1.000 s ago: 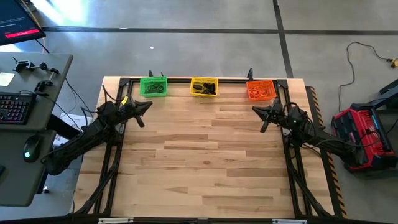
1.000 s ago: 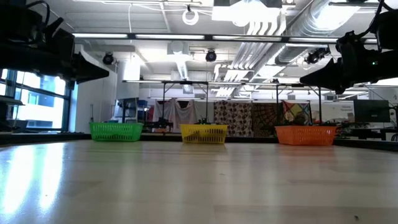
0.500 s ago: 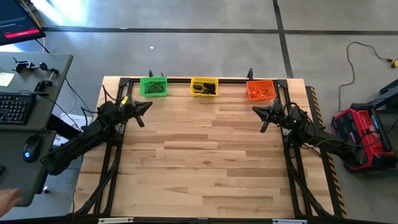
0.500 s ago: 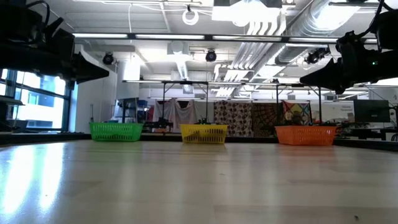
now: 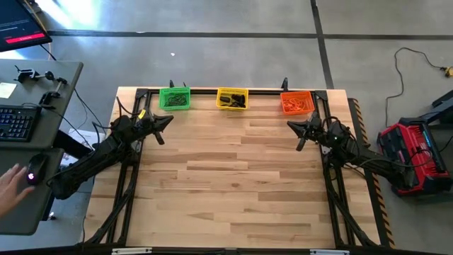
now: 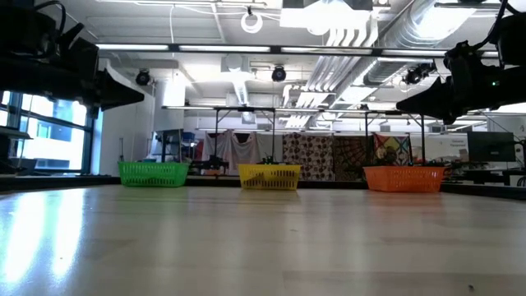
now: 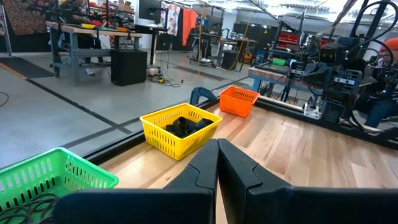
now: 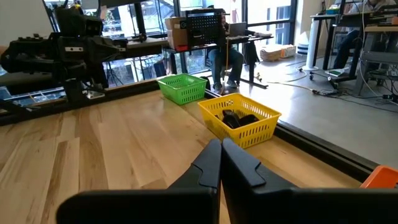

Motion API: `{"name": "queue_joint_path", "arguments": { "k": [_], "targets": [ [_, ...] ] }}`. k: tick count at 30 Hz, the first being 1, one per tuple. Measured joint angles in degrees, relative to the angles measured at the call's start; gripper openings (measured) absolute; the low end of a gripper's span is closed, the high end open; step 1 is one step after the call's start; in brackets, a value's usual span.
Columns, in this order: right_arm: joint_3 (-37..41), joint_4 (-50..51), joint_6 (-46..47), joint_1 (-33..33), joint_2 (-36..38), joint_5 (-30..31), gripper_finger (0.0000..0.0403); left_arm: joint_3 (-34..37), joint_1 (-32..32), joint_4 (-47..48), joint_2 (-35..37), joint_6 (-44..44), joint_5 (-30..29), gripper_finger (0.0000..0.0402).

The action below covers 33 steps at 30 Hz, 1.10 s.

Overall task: Sort rubber bands into baskets
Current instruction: Return to Home Position

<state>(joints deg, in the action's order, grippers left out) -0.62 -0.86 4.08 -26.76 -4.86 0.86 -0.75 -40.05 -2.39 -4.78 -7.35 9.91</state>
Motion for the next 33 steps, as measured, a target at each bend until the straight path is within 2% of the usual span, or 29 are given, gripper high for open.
{"name": "queue_joint_path", "arguments": {
  "k": [33],
  "targets": [
    [0.02, 0.0, 0.0, 0.0, 0.0, 0.01, 0.0, 0.0, 0.02, 0.02, 0.02, 0.0, -0.01, 0.0]
  ]
}}
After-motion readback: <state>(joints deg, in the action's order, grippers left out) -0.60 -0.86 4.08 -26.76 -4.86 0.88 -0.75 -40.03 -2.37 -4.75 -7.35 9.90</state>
